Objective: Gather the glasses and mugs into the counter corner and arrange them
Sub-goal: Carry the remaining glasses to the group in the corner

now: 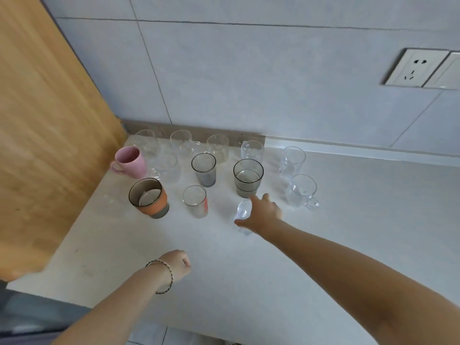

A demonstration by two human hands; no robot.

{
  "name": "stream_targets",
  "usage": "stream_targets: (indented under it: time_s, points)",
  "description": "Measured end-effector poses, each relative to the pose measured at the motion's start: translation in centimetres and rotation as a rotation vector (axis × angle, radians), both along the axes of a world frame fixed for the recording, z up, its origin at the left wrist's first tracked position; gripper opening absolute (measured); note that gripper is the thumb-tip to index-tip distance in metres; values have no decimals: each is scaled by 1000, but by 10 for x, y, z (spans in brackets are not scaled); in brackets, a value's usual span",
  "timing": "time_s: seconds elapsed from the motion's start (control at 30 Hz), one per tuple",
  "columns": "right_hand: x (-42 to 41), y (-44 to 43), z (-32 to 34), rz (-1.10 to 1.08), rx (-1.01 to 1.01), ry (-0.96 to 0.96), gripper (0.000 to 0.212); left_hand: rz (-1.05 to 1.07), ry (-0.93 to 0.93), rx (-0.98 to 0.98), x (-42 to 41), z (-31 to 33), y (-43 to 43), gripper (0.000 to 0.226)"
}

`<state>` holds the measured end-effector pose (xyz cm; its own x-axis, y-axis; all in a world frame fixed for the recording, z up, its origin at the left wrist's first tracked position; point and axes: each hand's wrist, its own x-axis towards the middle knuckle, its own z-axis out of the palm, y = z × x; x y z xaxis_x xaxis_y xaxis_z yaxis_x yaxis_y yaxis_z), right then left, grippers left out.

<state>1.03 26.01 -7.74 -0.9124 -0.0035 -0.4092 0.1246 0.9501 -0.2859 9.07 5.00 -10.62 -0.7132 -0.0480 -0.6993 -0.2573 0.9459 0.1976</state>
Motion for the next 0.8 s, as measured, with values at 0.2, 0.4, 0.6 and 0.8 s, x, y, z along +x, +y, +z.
stream_targets:
  time_s: [0.2,0.4,0.6,0.8]
  points:
    - [-9,-19,-13,-62,12,5,71,-53,-17,29,2,-5,2,9]
    - [7,3,-14,-26,-53,23,73,-123,-32,46,-15,-6,26,9]
    - [51,101,-29,-76,1,-225,44,-311,-50,76,-38,-8,91,17]
    - [104,242,-26,-336,57,-307,37,-542,-38,97,-54,1,199,27]
